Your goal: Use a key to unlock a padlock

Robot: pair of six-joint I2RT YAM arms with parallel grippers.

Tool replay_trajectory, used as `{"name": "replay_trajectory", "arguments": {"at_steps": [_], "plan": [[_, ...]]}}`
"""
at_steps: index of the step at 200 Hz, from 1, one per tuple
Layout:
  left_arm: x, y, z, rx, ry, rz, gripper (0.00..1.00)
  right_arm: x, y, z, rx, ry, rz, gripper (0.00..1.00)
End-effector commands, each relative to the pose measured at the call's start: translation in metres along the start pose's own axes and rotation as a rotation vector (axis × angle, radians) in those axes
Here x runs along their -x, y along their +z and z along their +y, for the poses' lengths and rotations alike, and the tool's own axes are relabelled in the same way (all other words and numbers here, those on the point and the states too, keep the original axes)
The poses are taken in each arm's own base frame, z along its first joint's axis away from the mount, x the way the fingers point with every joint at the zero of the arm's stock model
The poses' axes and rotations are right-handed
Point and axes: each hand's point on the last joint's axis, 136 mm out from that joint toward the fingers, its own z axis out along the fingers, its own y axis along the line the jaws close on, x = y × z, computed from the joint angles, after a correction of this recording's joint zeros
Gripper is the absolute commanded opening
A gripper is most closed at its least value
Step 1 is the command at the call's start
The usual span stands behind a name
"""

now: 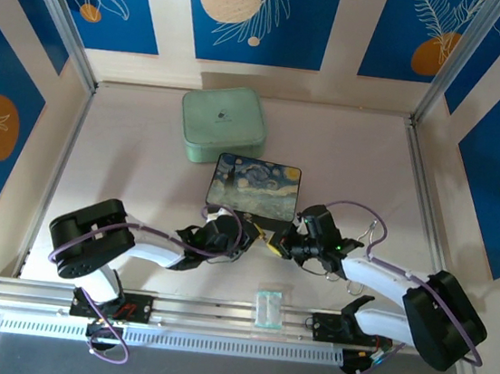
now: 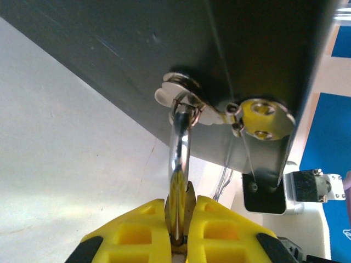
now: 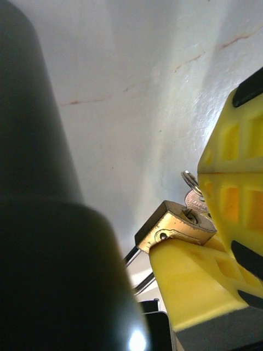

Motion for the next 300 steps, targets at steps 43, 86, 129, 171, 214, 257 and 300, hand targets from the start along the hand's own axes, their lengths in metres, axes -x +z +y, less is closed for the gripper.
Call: {"name": "replay_trajectory", "arguments": {"at_steps": [43,86,129,171,214,257,300], "plan": [[0.003,0.003,-0.003,0.008,0.061,0.017,0.0,0.004,-0.045,-0.028,-0.126,-0.202,-0.163,0.61],[0.01,0.0,0.006,0.08,0.089,-0.014,0.0,-0.004,-0.064,-0.016,-0.235,-0.574,-0.175,0.96],[0.009,0.001,0.005,0.132,0.145,0.036,0.0,0.0,-0.06,0.007,-0.206,-0.894,-0.303,0.92],[0.019,-0.005,0.008,0.159,0.162,0.042,0.0,0.002,-0.043,0.01,-0.188,-1.001,-0.288,0.91],[0.022,-0.021,-0.002,0.301,0.27,0.059,0.0,0.003,-0.052,0.004,-0.24,-0.992,-0.319,0.83],[0.015,-0.029,-0.024,0.303,0.33,0.107,0.0,-0.002,-0.048,0.007,-0.212,-1.089,-0.334,0.66],[0.017,-0.025,-0.022,0.271,0.333,0.104,0.0,-0.013,-0.032,0.012,-0.155,-1.204,-0.391,0.57]]}}
